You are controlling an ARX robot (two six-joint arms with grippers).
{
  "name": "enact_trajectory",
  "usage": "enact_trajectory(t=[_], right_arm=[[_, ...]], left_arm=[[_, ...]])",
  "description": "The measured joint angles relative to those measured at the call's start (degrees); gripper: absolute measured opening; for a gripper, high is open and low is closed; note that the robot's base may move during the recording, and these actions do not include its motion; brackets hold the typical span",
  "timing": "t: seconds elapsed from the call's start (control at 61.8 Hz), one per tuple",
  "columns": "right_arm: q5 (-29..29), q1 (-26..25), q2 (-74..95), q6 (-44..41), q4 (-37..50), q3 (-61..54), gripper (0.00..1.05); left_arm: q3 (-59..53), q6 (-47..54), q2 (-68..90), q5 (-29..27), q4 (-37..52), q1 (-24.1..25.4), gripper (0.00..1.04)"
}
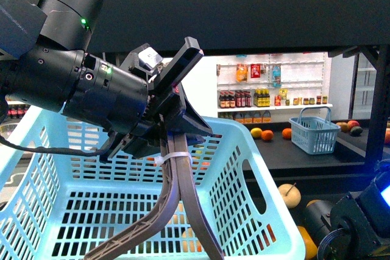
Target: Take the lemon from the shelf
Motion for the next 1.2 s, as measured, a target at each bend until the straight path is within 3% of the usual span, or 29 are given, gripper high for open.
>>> enact_trajectory(t=[0.891, 1.198], right_arm=[[0.35, 2.36, 14.03, 7.13, -2.4, 14.6, 1.02], [0.9, 2.34, 15.15, 7.06, -2.43, 16.33, 0.63]], left_arm=[[0.0, -0.02, 0.0, 0.0, 0.0, 0.0, 0.15], [0.0, -0.02, 0.0, 0.0, 0.0, 0.0, 0.15]])
